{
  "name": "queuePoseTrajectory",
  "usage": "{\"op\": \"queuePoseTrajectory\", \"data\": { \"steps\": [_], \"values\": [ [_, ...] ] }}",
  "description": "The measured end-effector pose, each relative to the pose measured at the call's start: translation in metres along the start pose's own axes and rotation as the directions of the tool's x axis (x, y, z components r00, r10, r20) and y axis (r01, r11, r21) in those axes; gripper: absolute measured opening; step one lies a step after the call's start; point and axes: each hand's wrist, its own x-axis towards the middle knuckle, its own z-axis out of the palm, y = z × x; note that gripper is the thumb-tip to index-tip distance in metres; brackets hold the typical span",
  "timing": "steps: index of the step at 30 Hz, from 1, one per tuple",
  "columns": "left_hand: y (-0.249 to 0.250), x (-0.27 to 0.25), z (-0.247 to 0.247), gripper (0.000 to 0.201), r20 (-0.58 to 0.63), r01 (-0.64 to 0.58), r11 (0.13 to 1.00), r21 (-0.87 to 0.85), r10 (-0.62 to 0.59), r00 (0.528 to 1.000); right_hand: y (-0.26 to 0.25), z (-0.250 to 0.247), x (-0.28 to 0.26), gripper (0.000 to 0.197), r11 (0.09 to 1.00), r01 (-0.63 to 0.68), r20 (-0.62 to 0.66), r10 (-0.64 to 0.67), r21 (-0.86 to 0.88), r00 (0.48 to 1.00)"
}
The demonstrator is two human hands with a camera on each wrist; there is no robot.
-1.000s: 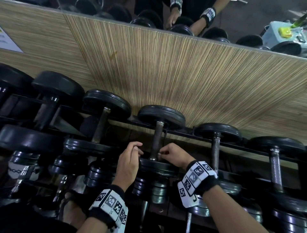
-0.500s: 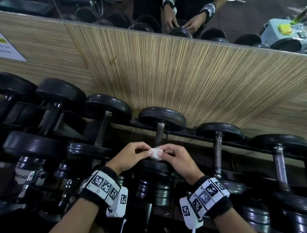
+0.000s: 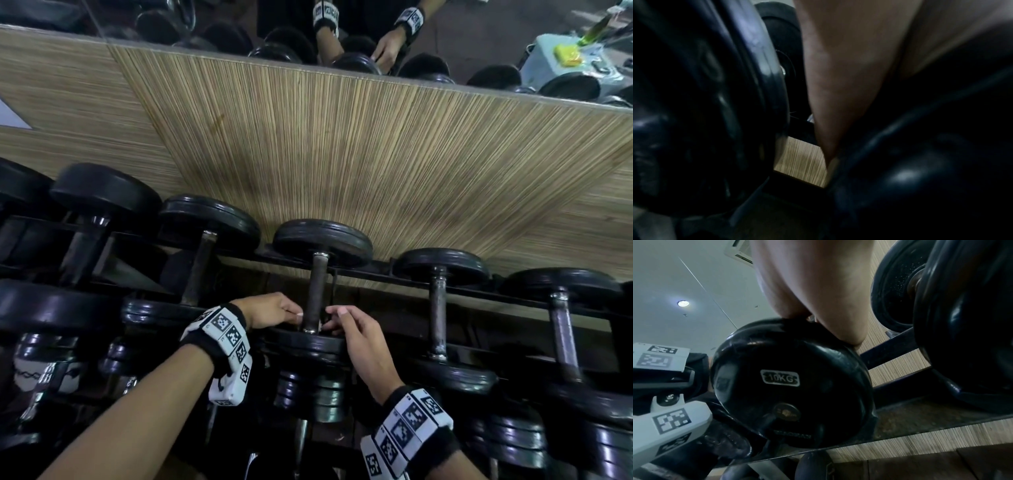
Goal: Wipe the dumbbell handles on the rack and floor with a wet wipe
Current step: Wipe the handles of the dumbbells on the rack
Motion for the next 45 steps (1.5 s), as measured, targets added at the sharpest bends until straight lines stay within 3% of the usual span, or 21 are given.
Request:
{"op": "queuePoseTrajectory", "data": {
  "steps": [5, 12, 16, 20, 22, 26, 28, 32, 36, 39, 42, 45],
  "values": [
    [0.000, -0.006, 0.005, 0.033, -0.075, 0.036, 0.998, -0.046, -0.040, 0.996, 0.002, 0.002, 0.000, 0.029, 1.000, -0.012, -0.023, 0.012, -0.021, 1.000],
    [0.019, -0.030, 0.000, 0.033, -0.123, 0.050, 0.952, 0.303, -0.013, 0.992, 0.002, 0.004, 0.001, 0.030, 0.999, -0.023, -0.047, 0.021, -0.033, 0.999],
    [0.026, -0.037, -0.011, 0.031, -0.107, 0.056, 0.955, 0.291, -0.026, 0.994, 0.003, 0.002, 0.002, 0.029, 0.999, -0.023, -0.036, 0.022, -0.027, 0.999],
    [0.023, -0.034, -0.020, 0.031, -0.246, 0.162, 0.898, 0.408, -0.063, 0.967, 0.006, 0.003, 0.002, 0.028, 1.000, -0.022, -0.048, 0.022, -0.006, 0.999],
    [0.019, -0.022, -0.016, 0.025, -0.234, 0.201, 0.873, 0.445, -0.103, 0.967, 0.006, 0.002, 0.002, 0.028, 1.000, -0.023, -0.043, 0.023, -0.004, 0.999],
    [0.017, -0.004, 0.000, 0.028, -0.049, 0.095, 0.963, 0.250, -0.085, 0.995, 0.004, 0.001, 0.002, 0.028, 1.000, -0.016, -0.031, 0.016, -0.003, 0.999],
    [0.019, -0.004, 0.004, 0.039, -0.068, 0.077, 0.975, 0.206, -0.064, 0.996, 0.005, 0.000, 0.002, 0.028, 1.000, -0.014, -0.030, 0.014, -0.004, 0.999],
    [0.022, -0.028, -0.004, 0.025, -0.140, 0.055, 0.970, 0.236, -0.022, 0.990, 0.009, 0.001, 0.003, 0.028, 1.000, -0.008, -0.028, 0.008, -0.006, 1.000],
    [0.044, -0.051, -0.001, 0.017, -0.086, -0.047, 0.980, 0.193, 0.065, 0.994, 0.005, 0.001, 0.002, 0.027, 1.000, -0.007, -0.014, 0.007, 0.011, 1.000],
    [0.053, -0.050, 0.012, 0.016, -0.169, -0.078, 0.962, 0.260, 0.125, 0.978, -0.003, -0.007, 0.000, 0.024, 1.000, 0.024, 0.133, -0.027, 0.018, 0.991],
    [0.049, -0.049, 0.022, 0.013, -0.304, -0.122, 0.983, 0.136, 0.159, 0.939, -0.012, -0.021, -0.002, 0.021, 0.997, 0.073, 0.291, -0.061, -0.030, 0.955],
    [0.042, -0.049, 0.031, 0.016, -0.474, -0.154, 0.988, 0.010, 0.141, 0.869, -0.016, -0.026, 0.000, 0.019, 0.996, 0.085, 0.312, -0.070, -0.035, 0.948]
  ]
}}
